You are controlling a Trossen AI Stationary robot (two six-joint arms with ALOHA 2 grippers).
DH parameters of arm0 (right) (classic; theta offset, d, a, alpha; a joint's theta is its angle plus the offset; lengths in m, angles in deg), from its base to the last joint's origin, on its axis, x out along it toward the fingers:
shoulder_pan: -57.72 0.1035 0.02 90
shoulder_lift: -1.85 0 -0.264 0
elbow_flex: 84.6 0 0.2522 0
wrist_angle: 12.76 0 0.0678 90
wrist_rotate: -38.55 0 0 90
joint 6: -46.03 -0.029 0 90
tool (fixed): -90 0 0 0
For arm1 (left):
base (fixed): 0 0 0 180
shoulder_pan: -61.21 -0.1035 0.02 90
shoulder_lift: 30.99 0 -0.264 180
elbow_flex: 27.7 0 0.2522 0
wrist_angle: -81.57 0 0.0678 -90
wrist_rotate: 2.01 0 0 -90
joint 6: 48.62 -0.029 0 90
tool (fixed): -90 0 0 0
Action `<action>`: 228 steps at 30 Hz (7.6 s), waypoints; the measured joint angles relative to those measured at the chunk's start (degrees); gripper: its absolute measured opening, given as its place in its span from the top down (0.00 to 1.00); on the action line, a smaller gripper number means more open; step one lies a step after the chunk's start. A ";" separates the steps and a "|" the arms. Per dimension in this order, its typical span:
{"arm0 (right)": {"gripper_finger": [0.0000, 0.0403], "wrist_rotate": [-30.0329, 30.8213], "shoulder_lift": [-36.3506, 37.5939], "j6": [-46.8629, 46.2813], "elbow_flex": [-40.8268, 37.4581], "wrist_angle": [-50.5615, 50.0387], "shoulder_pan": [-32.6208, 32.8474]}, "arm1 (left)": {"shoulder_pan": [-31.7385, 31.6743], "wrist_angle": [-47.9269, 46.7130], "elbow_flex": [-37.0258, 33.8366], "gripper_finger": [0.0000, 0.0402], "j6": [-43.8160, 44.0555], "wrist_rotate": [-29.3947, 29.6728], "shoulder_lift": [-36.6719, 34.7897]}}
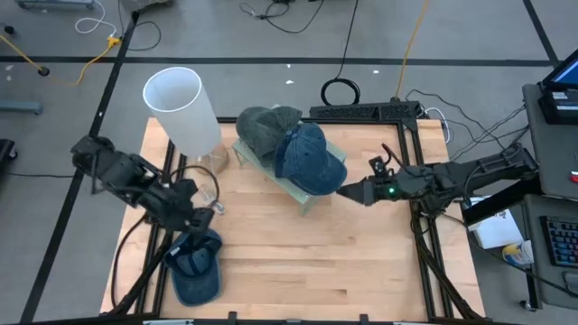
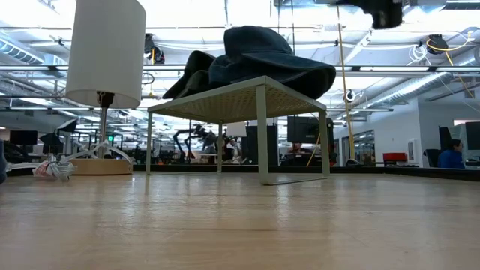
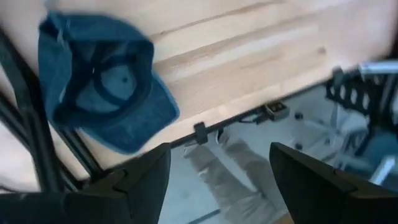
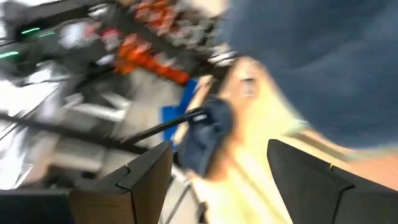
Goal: Pick & Place hat
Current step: Stack the blue cap on top of the stacked blue caps on the shelf
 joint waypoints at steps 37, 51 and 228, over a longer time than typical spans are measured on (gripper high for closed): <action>0.36 -7.40 0.17 20.69 -11.41 38.06 6.40 | 12.66 1.52 -7.89 0.32 30.85 1.36 40.72; 0.36 -7.47 0.15 20.35 -11.41 38.04 6.40 | 12.63 5.93 -8.15 0.32 30.03 1.20 48.60; 0.99 29.41 1.11 27.08 -11.39 72.60 46.05 | -12.29 60.95 -8.02 0.31 -74.65 5.69 6.86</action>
